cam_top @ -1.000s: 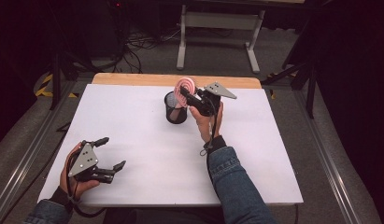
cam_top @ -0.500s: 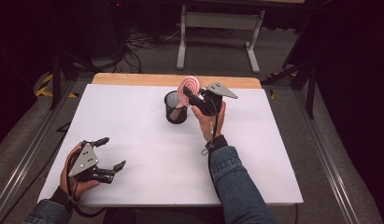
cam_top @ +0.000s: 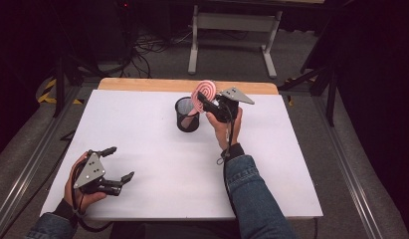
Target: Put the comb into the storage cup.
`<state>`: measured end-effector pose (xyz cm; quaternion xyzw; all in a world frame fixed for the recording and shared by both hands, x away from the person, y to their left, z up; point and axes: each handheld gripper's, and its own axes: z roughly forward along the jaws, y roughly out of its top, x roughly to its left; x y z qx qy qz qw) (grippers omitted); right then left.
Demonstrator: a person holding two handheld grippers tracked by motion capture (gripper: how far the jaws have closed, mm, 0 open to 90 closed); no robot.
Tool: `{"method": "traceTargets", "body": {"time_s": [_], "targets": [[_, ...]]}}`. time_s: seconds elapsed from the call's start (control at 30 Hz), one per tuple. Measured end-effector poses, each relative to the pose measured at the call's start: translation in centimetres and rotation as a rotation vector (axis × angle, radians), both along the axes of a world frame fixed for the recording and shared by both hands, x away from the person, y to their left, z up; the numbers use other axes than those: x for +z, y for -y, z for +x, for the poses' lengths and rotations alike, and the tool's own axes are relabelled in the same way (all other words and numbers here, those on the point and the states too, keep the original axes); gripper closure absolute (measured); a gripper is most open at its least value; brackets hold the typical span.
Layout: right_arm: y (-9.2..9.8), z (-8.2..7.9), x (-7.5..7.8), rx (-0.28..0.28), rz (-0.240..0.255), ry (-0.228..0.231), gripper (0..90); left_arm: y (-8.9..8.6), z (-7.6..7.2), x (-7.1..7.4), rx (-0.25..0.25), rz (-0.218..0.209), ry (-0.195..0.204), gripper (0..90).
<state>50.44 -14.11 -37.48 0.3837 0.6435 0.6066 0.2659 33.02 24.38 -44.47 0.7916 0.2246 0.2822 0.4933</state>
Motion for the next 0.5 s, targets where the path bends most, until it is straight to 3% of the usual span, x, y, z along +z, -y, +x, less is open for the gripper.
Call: {"method": "traceTargets", "body": {"time_s": [0.5], "targets": [[-0.05,0.19,0.03,-0.036,-0.065,0.010,54.9,0.04,0.02,-0.03,0.001,0.004,-0.003,6.0]]}}
